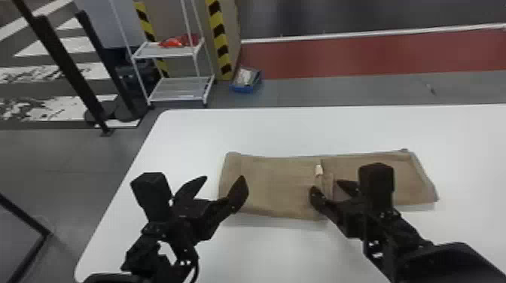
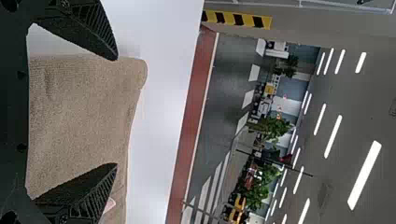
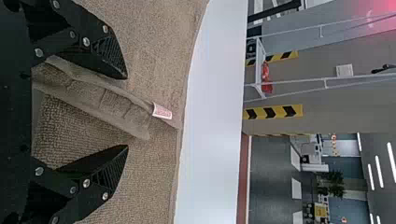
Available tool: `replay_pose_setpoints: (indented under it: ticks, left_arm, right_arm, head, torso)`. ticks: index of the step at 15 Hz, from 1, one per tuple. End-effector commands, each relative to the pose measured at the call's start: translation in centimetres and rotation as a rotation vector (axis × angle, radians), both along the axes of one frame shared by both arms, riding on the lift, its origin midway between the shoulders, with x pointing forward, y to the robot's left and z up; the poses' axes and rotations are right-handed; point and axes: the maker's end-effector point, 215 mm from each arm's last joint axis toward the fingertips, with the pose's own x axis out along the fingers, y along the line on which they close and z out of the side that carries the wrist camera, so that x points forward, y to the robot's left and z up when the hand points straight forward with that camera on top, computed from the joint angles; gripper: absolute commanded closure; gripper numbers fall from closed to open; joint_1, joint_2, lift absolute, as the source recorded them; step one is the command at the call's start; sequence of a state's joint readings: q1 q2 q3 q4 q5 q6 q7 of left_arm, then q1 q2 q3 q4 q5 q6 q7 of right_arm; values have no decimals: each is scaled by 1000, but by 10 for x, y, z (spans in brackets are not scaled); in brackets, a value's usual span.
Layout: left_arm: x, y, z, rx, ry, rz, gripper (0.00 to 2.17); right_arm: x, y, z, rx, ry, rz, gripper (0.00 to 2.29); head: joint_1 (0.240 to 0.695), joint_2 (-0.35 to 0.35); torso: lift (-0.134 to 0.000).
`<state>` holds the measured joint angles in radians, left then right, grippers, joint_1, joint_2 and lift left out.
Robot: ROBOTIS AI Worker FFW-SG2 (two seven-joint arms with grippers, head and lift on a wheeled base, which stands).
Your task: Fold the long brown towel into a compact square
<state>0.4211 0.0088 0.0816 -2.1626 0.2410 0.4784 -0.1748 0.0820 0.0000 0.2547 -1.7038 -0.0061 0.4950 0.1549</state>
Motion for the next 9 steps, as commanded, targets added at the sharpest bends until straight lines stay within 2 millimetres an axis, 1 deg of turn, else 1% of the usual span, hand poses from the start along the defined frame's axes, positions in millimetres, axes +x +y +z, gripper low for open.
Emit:
replay_pose_setpoints:
  ticks: [1, 3, 6, 7, 9]
  left_arm:
    - [0, 1, 0, 1, 0, 0, 73]
    - [0, 1, -1, 2, 3, -1, 76]
    - [0, 0, -2, -1, 4, -4, 76]
    - [0, -2, -1, -6, 3, -8, 76]
    - [0, -2, -2, -6, 5, -8, 76]
  right_arm:
    - [2, 2, 5, 6, -18, 2, 475]
    - [2, 3, 6, 6, -21, 4, 589]
    - [3, 2, 8, 7, -27, 1, 610]
    - [4, 2, 9, 8, -30, 1, 704]
    - [3, 2, 6, 6, -25, -1, 704]
  head:
    - [695, 178]
    - [695, 179]
    - [695, 181]
    - [695, 181]
    - [695, 179]
  torso:
    - [-123]
    - [-123]
    - [-123]
    - [-123]
    - [-123]
